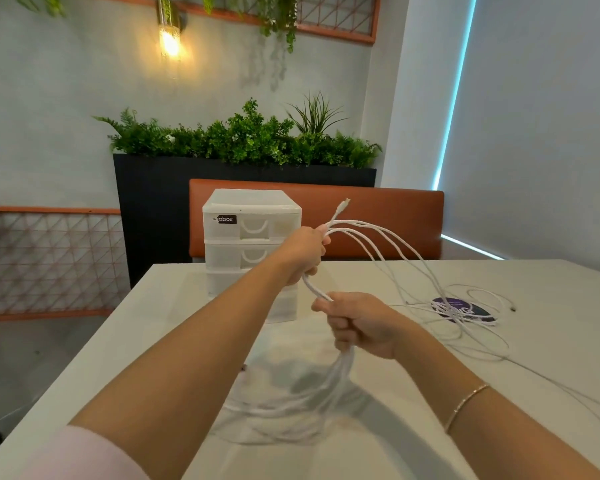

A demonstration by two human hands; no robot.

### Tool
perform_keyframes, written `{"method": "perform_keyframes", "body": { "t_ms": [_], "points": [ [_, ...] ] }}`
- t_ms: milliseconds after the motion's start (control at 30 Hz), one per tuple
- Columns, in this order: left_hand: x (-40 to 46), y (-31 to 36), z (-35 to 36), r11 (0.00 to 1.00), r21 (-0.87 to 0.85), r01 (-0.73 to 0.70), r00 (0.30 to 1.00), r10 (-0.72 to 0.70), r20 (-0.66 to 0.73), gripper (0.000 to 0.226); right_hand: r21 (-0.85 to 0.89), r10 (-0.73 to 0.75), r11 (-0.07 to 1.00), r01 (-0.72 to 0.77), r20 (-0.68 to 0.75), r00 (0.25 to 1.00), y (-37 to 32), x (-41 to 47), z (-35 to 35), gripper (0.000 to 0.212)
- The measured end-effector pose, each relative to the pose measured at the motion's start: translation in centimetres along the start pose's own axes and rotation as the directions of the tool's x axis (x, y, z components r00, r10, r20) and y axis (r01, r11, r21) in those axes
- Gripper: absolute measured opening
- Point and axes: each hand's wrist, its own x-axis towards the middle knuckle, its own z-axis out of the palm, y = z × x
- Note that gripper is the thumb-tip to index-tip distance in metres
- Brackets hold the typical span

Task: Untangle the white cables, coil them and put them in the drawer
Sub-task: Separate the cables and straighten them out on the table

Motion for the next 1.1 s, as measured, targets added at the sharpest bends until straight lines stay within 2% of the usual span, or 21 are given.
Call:
{"method": "perform_keyframes", "body": {
  "t_ms": [200,333,500,567,667,833,900,967,1033,1100],
  "points": [
    [0.1,-2.3,-1.7,0.992,-0.120,0.032,0.995,-0.043,-0.088,0.029,-0.381,0.165,0.908,-0.175,-0.057,0.985,0.6,-3.0,-7.0,0.016],
    [-1.0,-3.4,-1.2,0.969,-0.244,0.043,0.991,-0.072,-0.111,0.035,-0.621,0.292,0.715,-0.320,-0.149,0.945,1.2,-4.8,-10.0,0.015],
    [-2.1,-5.2,-0.3,0.923,-0.381,0.054,0.975,-0.131,-0.179,0.038,-0.786,0.362,0.462,-0.411,-0.256,0.896,2.7,-5.0,-10.7,0.017],
    [-2.8,-6.1,-0.5,0.917,-0.396,0.045,0.976,-0.124,-0.177,0.044,-0.809,0.340,0.412,-0.419,-0.290,0.895,3.8,-5.3,-11.4,0.019],
    [-3.6,-8.2,-0.6,0.948,-0.315,0.036,0.980,-0.095,-0.174,0.050,-0.797,0.334,0.379,-0.471,-0.357,0.873,4.6,-5.7,-12.5,0.036],
    [-4.3,-10.6,-1.5,0.974,-0.224,-0.002,0.973,-0.050,-0.224,0.035,-0.756,0.452,0.255,-0.603,-0.458,0.765,4.0,-5.9,-13.7,0.043],
    [-4.3,-11.2,-2.1,0.985,-0.172,-0.003,0.967,-0.040,-0.251,0.037,-0.775,0.461,0.113,-0.622,-0.514,0.724,3.2,-6.3,-13.9,0.041],
    [-4.2,-11.7,-2.8,0.991,-0.136,0.018,0.968,-0.051,-0.246,0.037,-0.785,0.444,-0.075,-0.615,-0.578,0.685,3.0,-6.4,-14.6,0.046],
    [-4.2,-11.9,-3.3,0.987,-0.157,0.031,0.972,-0.067,-0.226,0.033,-0.761,0.443,-0.151,-0.631,-0.623,0.645,3.6,-6.2,-15.5,0.054],
    [-4.4,-11.9,-3.3,0.976,-0.215,0.043,0.974,-0.089,-0.208,0.031,-0.758,0.409,-0.224,-0.613,-0.644,0.647,4.1,-6.0,-15.9,0.060]
  ]
}}
